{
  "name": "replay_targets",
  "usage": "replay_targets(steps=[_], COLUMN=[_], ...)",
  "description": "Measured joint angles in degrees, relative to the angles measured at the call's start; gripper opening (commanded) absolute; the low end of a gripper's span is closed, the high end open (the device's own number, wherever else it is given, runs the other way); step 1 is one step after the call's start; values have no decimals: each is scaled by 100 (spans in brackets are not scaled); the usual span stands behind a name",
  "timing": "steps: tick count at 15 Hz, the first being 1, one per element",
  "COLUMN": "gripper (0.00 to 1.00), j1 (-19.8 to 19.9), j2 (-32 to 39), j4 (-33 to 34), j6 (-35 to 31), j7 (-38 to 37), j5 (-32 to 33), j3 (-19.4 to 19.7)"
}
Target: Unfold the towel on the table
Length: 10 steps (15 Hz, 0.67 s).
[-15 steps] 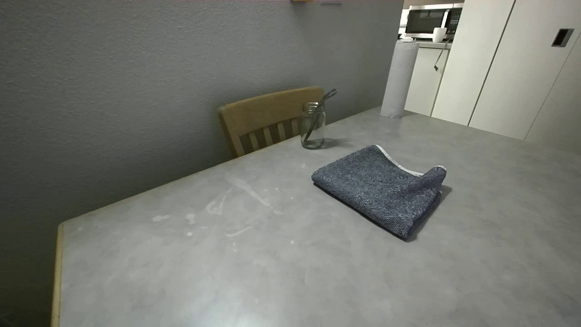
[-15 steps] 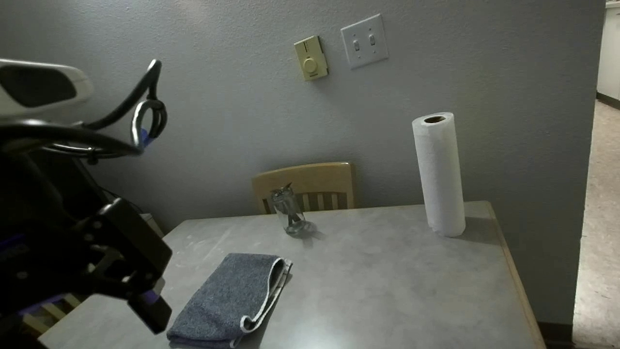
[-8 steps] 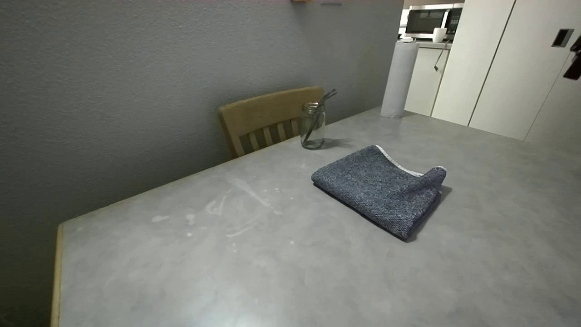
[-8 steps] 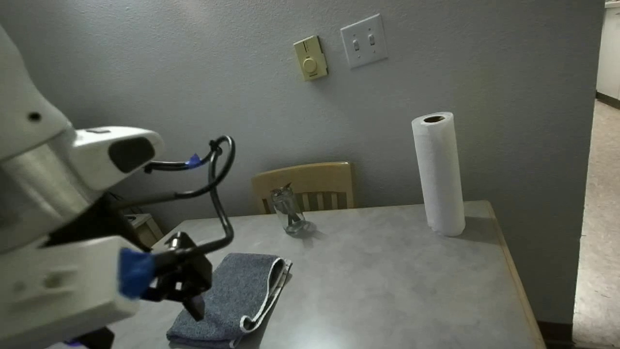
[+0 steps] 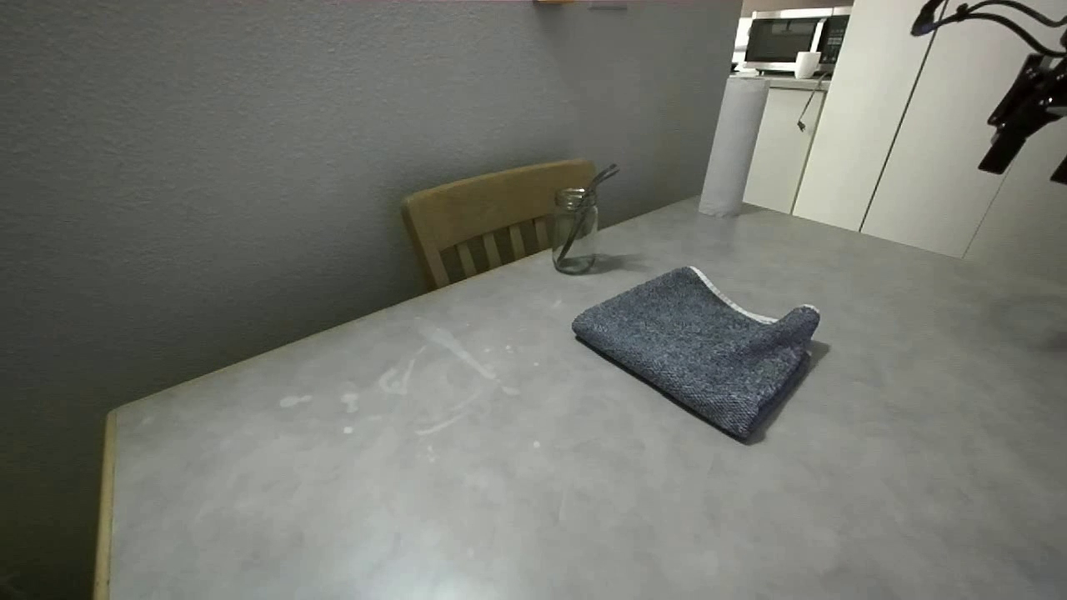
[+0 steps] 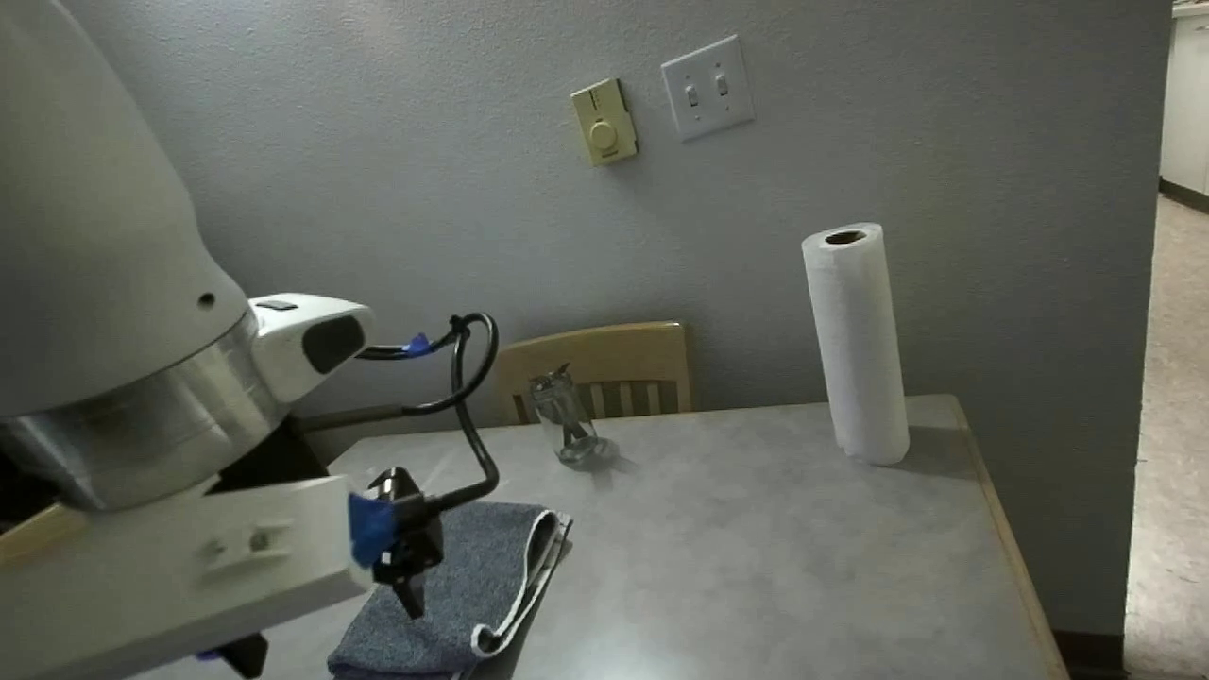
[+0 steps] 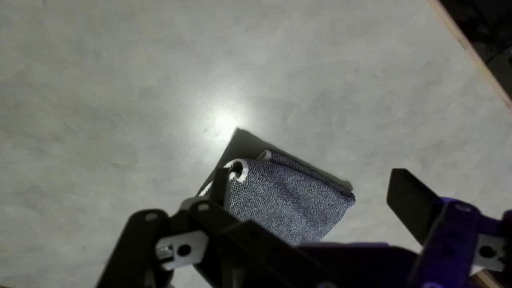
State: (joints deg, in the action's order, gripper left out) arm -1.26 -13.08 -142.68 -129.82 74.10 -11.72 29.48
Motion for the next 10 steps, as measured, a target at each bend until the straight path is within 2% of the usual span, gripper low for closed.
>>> replay_targets(steps=[4, 8, 10], gripper=[100, 100, 100], j1=[111, 135, 171], j2=[196, 928, 1332], j4=[-8, 163, 346], j6=[-426, -743, -750], j7=[-338, -783, -852], j5=[-1495, -2903, -3198], j3=[-357, -712, -818])
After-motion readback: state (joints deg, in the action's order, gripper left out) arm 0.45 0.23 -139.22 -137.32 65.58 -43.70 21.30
